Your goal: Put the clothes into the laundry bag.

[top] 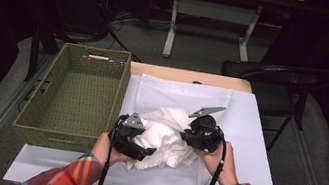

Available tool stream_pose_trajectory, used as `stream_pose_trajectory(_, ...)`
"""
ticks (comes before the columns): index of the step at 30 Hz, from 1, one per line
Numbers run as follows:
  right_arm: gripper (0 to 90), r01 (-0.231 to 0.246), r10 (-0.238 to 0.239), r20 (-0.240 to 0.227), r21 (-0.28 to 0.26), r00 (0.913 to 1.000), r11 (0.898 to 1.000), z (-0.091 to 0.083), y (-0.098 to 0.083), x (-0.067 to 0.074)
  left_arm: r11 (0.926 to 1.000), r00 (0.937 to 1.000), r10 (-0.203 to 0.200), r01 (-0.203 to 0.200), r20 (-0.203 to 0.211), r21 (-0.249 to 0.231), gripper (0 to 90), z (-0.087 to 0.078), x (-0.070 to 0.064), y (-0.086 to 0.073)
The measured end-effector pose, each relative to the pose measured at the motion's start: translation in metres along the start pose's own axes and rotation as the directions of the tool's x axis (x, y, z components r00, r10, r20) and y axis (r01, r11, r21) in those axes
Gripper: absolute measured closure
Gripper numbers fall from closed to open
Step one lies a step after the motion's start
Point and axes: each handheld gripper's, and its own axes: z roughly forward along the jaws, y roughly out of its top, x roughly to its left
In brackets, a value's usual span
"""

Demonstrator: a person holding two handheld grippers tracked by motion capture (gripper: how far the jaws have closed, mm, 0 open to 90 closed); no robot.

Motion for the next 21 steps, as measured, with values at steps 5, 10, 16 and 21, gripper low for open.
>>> stream_pose_trajectory(5, 79.7, 0.026, -0.026, 0.032, -0.004, 0.9991, 1.000, 0.013, 0.007, 0.005, 0.9984, 0.9998, -0.022, 0.021, -0.003, -0.053, 44.4, 0.011, 0.002, -0.005)
stream_pose_trajectory(10, 87.9, 0.019, -0.018, 0.024, -0.023, 0.9995, 1.000, 0.010, 0.006, 0.003, 0.9951, 0.9996, -0.029, 0.028, -0.005, -0.095, 63.0, 0.013, 0.002, -0.002)
stream_pose_trajectory(16, 88.5, 0.040, -0.040, -0.014, -0.037, 0.9991, 0.999, 0.004, 0.008, 0.014, 0.9866, 0.9975, -0.069, 0.066, -0.015, -0.149, 70.0, 0.017, 0.000, 0.020)
stream_pose_trajectory(21, 88.5, 0.056, -0.057, -0.021, -0.033, 0.9982, 0.998, 0.001, 0.008, 0.018, 0.9907, 0.9982, -0.046, 0.041, -0.039, -0.130, 63.6, 0.032, 0.000, 0.020)
